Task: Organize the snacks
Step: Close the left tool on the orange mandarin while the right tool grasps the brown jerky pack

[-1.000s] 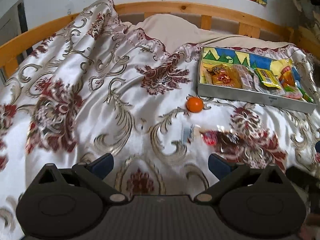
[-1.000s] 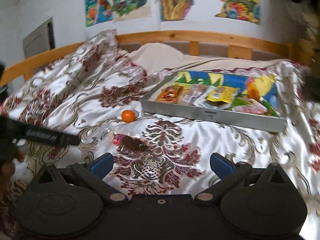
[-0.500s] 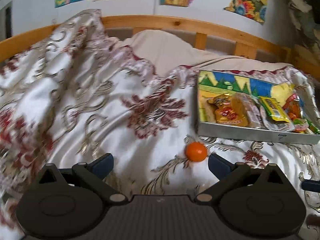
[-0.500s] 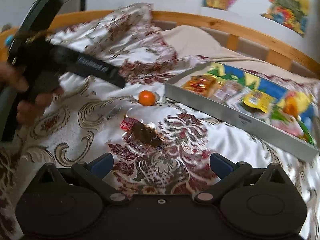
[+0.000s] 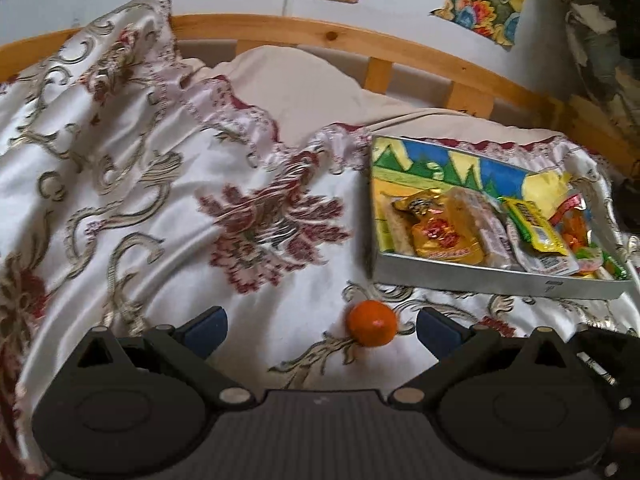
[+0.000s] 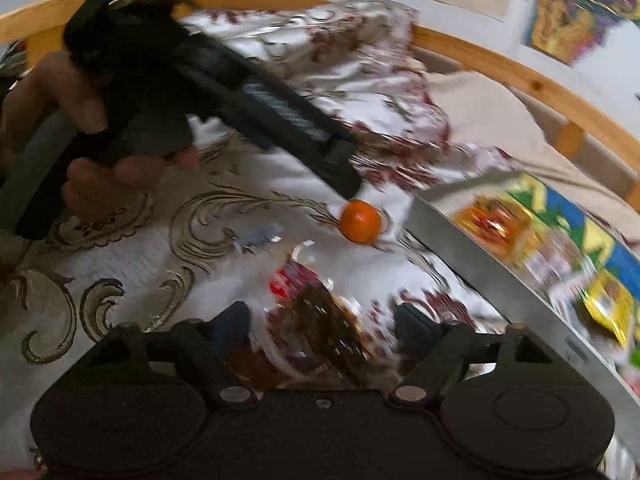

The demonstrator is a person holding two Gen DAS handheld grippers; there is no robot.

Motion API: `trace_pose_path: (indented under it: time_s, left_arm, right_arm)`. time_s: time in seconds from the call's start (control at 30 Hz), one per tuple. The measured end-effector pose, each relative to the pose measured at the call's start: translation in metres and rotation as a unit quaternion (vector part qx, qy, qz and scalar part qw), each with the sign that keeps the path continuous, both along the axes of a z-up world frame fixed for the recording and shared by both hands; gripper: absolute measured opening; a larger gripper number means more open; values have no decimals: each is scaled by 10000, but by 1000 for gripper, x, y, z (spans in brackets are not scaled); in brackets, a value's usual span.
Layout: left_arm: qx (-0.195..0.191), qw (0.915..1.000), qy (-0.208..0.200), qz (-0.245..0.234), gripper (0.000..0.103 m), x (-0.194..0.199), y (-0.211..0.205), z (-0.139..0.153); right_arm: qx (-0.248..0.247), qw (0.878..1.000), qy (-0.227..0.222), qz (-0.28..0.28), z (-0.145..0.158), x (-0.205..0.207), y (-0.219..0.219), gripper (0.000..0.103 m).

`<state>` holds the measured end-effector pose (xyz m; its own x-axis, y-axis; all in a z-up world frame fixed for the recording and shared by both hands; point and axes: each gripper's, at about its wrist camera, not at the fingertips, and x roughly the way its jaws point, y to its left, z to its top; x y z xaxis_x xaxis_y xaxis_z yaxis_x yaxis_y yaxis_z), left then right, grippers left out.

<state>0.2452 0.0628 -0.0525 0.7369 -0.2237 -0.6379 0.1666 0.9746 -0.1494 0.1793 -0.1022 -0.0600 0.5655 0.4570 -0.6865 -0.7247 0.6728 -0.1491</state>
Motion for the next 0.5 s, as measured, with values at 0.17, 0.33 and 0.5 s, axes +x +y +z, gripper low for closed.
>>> trace_pose_path:
  time_s: [0.17,0.33,0.5]
  left_arm:
    - [-196,9996,10,-193,101,10,-5,-4]
    - [-482,9983,228,-226,95,19,-4,-14]
    - [-549,9977,351,-184,92,22,-2,-20]
  right_arm:
    - [37,9998,107,141,-2,4,3,62]
    - [-56,9995,298,19,4,-4,-10,49]
    - [-97,9972,471,-576,9,-17,-35,47]
